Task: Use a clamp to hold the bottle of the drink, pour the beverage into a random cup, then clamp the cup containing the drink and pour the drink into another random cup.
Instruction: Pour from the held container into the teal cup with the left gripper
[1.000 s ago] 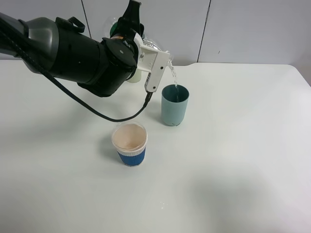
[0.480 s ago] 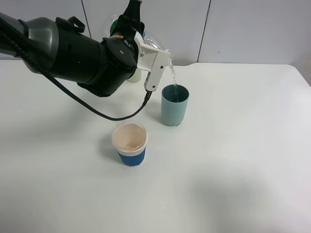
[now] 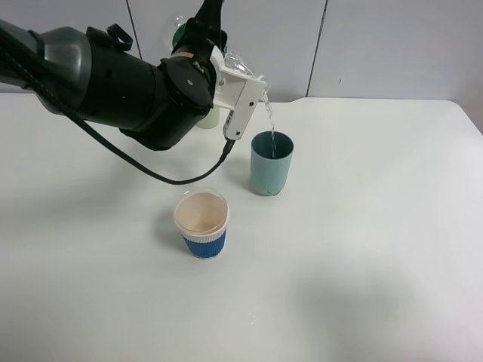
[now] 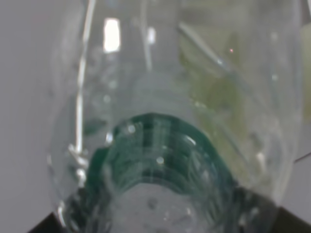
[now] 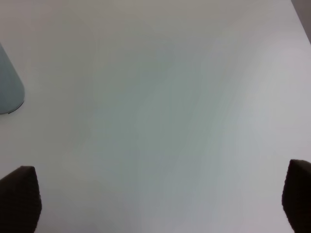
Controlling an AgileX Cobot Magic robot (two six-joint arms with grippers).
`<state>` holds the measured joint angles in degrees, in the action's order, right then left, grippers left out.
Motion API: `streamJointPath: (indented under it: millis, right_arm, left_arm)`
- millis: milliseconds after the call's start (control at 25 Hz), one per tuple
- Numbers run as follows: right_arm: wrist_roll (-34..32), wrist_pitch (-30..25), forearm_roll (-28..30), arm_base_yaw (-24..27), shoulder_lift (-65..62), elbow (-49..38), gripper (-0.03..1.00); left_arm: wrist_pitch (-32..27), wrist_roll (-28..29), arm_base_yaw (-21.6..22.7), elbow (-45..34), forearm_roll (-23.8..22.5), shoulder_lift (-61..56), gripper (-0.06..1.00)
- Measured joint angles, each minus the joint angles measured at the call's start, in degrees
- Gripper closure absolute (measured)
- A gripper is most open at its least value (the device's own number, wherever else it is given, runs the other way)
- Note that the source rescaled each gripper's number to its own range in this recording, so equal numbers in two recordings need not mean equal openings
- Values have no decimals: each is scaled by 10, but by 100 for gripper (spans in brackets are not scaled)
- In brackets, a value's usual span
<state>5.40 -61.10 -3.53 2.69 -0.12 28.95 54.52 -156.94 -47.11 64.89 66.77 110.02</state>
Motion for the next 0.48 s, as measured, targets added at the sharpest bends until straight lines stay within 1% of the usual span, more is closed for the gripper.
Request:
streamJointPath:
  millis: [160,480]
  right_arm:
    - [0,0,0,0,0,0,-3]
    - [0,0,0,0,0,0,-3]
  left_arm:
    - [0,-17,0,0,-2,0,91]
    - [0,-32,0,0,-8,0,91]
